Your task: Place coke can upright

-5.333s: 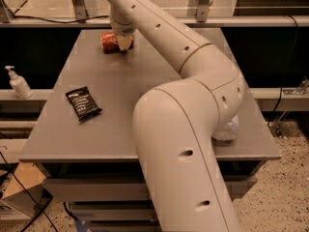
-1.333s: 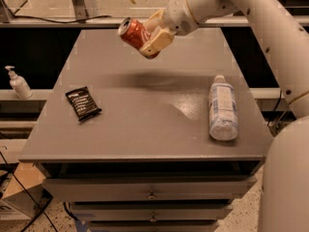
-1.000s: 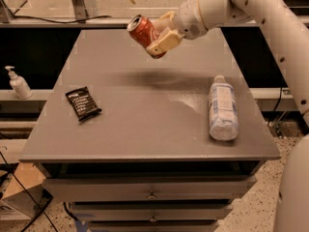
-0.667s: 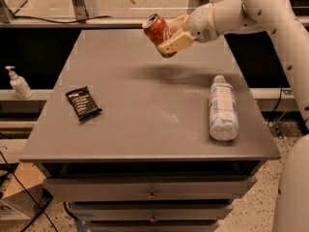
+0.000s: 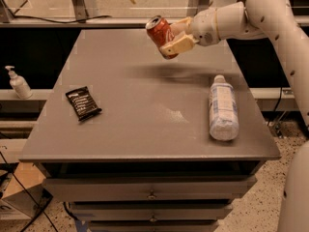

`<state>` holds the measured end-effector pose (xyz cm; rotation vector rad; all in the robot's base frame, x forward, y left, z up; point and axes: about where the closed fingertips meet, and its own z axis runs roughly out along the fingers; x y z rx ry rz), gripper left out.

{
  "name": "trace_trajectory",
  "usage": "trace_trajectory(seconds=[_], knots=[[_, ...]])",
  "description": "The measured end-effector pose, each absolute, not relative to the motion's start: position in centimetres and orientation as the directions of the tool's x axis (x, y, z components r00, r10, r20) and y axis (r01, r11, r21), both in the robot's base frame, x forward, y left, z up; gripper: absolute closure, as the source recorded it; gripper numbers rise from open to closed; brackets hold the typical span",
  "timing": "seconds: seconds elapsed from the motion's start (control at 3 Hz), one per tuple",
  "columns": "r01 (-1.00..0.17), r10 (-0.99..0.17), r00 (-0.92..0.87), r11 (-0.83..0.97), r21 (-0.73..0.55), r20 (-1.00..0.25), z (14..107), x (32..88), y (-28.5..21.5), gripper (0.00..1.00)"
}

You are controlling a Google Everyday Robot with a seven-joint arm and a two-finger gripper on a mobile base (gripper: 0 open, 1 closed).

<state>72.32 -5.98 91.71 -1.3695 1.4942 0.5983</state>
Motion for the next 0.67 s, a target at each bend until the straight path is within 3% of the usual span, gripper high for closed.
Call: trace_trajectory(seconds=[0.67], knots=[[-0.920,-0.333,0.135,0.308,-0.243,-0.933,90.44,73.86,-8.06,1.00]])
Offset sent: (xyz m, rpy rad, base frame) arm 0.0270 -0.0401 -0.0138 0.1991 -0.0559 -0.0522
